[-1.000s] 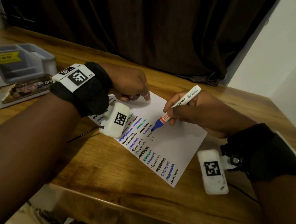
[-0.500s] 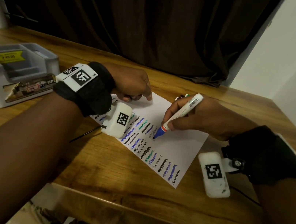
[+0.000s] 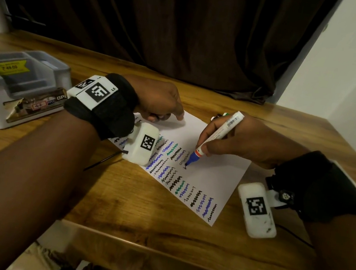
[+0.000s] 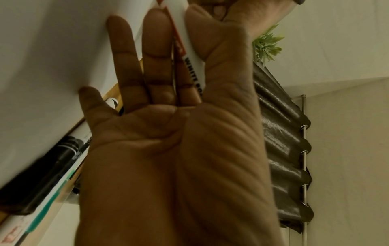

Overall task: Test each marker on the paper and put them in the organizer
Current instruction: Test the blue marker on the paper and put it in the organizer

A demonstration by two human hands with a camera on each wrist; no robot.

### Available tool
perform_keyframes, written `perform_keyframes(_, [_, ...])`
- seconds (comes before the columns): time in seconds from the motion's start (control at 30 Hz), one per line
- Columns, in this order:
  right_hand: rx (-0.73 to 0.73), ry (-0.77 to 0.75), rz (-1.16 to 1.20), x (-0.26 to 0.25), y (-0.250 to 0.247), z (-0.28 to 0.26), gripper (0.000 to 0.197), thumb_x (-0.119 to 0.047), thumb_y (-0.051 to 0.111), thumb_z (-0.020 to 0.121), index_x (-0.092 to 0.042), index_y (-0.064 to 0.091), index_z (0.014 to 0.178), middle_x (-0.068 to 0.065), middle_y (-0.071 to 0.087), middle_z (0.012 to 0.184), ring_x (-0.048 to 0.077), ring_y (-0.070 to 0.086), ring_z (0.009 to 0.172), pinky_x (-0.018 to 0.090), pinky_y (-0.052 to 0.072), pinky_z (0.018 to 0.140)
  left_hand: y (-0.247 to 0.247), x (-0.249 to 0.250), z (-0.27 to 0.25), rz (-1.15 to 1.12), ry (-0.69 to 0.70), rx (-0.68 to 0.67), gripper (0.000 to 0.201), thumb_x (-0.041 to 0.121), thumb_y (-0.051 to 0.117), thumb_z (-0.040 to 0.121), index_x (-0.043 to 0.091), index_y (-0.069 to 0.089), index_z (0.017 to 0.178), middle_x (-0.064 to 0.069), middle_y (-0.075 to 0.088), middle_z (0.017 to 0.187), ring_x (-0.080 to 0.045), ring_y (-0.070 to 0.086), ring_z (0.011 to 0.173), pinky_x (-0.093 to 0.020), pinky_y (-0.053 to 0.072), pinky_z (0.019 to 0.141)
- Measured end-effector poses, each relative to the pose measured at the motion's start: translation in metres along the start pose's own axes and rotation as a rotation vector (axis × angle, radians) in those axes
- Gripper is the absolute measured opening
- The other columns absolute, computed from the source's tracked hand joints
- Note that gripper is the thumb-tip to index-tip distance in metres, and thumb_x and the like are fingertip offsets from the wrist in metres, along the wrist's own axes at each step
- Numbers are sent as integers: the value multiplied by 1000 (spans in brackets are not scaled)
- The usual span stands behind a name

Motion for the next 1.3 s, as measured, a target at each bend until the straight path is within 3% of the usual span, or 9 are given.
perform_keyframes(0.27, [19, 5, 1, 4, -3, 3, 7, -8, 79, 86, -14, 79, 89, 2, 81, 91, 16, 78, 87, 20, 59, 68, -1, 0, 0, 12, -2, 12, 24, 21, 58, 100, 1, 69, 97, -1, 48, 48, -14, 39, 40, -28, 34, 48])
perform_keyframes(0.43, [25, -5, -15, 4, -3, 2, 9, -9, 79, 86, -18, 78, 86, 6, 80, 93, 21, 77, 89, 20, 60, 68, 0, 1, -1, 19, 12, 4, 26, 23, 59, 99, 8, 64, 78, -2, 48, 49, -15, 38, 40, -29, 35, 50])
perform_keyframes(0.57, [41, -16, -4, 5, -5, 2, 6, -9, 79, 85, -14, 80, 89, 6, 80, 94, 20, 77, 89, 19, 59, 69, 0, 1, 0, 6, 12, 9, 32, 22, 60, 99, 10, 60, 70, -2, 47, 48, -14, 38, 39, -28, 34, 51])
perform_keyframes(0.93, [73, -3, 3, 8, -9, 5, 6, -6, 78, 86, -11, 80, 89, 6, 80, 91, 18, 76, 88, 17, 57, 69, -2, 1, 0, 28, 8, 14, 29, 23, 59, 99, 9, 62, 75, 0, 48, 45, -14, 39, 40, -29, 36, 54])
perform_keyframes(1.17, [96, 17, 10, 9, -11, 6, 4, -7, 78, 86, -10, 79, 88, 9, 80, 92, 20, 76, 88, 19, 58, 69, -2, 1, 0, 27, 11, 12, 33, 23, 59, 99, 10, 60, 69, 0, 48, 45, -14, 39, 40, -30, 37, 56])
perform_keyframes(1.3, [98, 28, 8, 8, -10, 5, 4, -6, 77, 86, -10, 79, 87, 8, 79, 90, 14, 76, 82, 16, 57, 66, -3, 0, 0, 21, 10, 14, 31, 23, 59, 99, 9, 61, 72, -2, 48, 49, -15, 39, 42, -29, 37, 55])
Point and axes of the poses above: each hand's wrist, its own z-axis towards the middle knuckle, its own y-axis out of the palm, x = y × z, the point moved 6 cm from there along z, towards the middle knuckle
